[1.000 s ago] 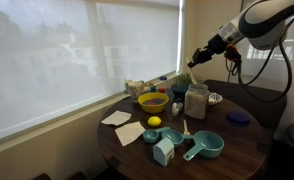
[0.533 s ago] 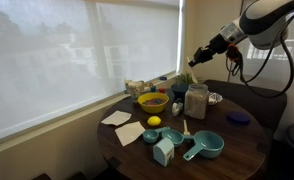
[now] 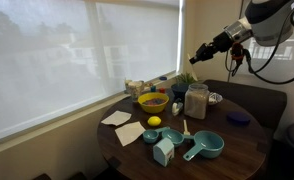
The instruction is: Remove the spoon from the glass jar and put it on the table
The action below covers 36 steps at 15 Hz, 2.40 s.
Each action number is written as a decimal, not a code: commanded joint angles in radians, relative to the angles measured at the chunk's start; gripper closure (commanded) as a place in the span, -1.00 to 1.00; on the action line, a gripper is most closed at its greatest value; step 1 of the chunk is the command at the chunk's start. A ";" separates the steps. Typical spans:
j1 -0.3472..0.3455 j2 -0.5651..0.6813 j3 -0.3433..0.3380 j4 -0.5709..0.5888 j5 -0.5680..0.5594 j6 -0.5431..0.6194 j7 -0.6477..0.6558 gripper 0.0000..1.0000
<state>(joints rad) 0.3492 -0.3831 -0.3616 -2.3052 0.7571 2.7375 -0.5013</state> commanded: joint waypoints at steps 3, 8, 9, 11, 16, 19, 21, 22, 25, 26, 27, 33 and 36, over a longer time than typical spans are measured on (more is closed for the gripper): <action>0.018 -0.021 -0.048 -0.028 0.040 -0.041 -0.050 0.94; 0.023 -0.020 -0.066 -0.041 0.061 -0.034 -0.063 0.94; 0.032 -0.026 -0.077 -0.040 0.079 -0.042 -0.075 0.94; 0.059 -0.038 -0.097 -0.038 0.155 -0.012 -0.113 0.94; 0.089 -0.053 -0.132 -0.036 0.262 -0.029 -0.201 0.94; 0.095 -0.053 -0.139 -0.038 0.282 -0.019 -0.236 0.94; 0.092 -0.051 -0.133 -0.040 0.274 -0.016 -0.249 0.94; 0.087 -0.042 -0.129 -0.036 0.268 -0.019 -0.230 0.94; 0.063 -0.024 -0.104 -0.030 0.238 -0.017 -0.133 0.94; 0.059 -0.024 -0.098 -0.029 0.232 -0.020 -0.108 0.94; 0.053 -0.025 -0.092 -0.026 0.225 -0.025 -0.072 0.94; -0.144 0.007 0.084 -0.014 0.062 -0.111 0.221 0.94; -0.231 -0.011 0.155 0.003 -0.007 -0.263 0.345 0.94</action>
<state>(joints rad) 0.2093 -0.3891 -0.2802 -2.3287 0.8203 2.6035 -0.2871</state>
